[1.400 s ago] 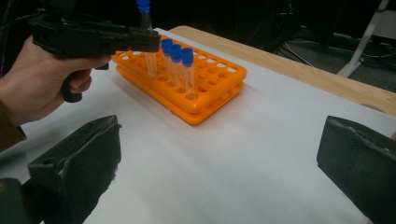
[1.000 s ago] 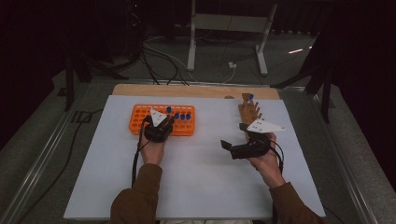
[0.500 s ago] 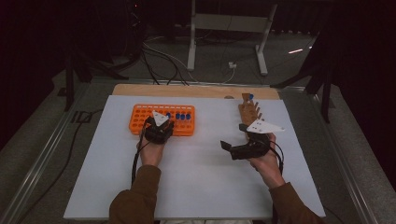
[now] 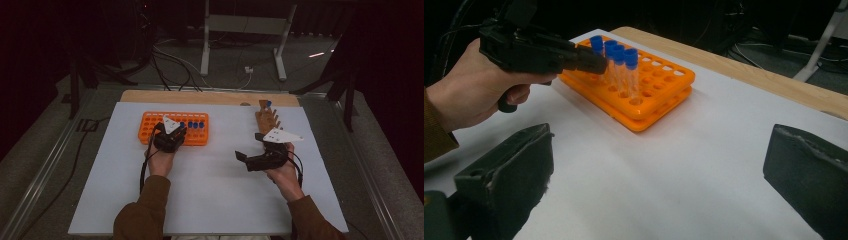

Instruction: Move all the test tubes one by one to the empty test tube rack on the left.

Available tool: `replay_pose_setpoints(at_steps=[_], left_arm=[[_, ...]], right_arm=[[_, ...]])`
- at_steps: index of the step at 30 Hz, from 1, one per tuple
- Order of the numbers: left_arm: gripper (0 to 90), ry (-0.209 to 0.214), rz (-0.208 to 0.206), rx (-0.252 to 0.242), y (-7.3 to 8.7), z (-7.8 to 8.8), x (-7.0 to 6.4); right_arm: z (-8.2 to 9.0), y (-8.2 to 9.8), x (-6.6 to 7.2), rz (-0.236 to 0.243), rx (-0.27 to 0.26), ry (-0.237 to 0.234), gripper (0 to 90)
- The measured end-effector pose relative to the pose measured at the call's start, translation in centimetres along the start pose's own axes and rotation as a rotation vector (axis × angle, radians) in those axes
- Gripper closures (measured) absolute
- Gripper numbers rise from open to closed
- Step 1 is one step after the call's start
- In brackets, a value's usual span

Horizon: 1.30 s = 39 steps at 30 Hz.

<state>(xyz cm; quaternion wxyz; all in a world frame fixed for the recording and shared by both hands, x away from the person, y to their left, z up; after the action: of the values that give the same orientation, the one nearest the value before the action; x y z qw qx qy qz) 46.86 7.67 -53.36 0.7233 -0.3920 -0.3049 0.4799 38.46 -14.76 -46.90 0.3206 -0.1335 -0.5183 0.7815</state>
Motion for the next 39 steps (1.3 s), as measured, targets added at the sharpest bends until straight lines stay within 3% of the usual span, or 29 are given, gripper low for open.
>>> replay_pose_setpoints(at_steps=[3, 6, 11, 18, 23, 32, 39], left_arm=[[75.0, 0.010, 0.013, 0.016, 0.2, 0.1, 0.1], [64.6, 0.033, 0.021, 0.017, 0.3, 0.5, 0.2], [54.6, 0.072, 0.049, 0.007, 0.0, 1.6, 0.7], [37.3, 0.116, 0.099, -0.045, -0.9, 4.3, 1.4], [19.1, 0.105, 0.120, -0.079, -0.9, 6.4, 2.0], [2.8, 0.084, 0.126, -0.100, 0.5, 9.4, 3.2], [0.8, 0.072, 0.121, -0.082, 2.5, 10.5, 3.6]], right_arm=[[0.0, -0.1, -0.2, -0.001, -0.004, 0.004, 0.0], [0.0, -0.1, -0.3, 0.000, -0.001, 0.009, 0.0], [0.1, -0.2, -0.6, -0.001, 0.000, 0.015, 0.0], [0.2, -0.7, -1.2, 0.000, -0.001, 0.031, 0.0], [0.6, -1.4, -1.9, 0.000, -0.009, 0.047, 0.0], [0.5, -1.7, -2.7, -0.014, -0.007, 0.062, 0.0], [0.5, -2.4, -3.3, -0.011, -0.010, 0.077, 0.0]])
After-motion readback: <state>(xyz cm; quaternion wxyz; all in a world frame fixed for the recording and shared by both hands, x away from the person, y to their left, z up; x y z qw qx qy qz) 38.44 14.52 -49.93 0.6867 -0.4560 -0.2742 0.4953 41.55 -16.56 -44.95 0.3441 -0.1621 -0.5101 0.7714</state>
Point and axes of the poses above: each handheld gripper's, and its own axes: z roughly backward along the jaws, y roughly out of its underside, x roughly to its left, the point moved 10 cm from there along -z, roughly forward along the jaws, and after that the axes turned 5 degrees about -y, right-handed, at the moved point
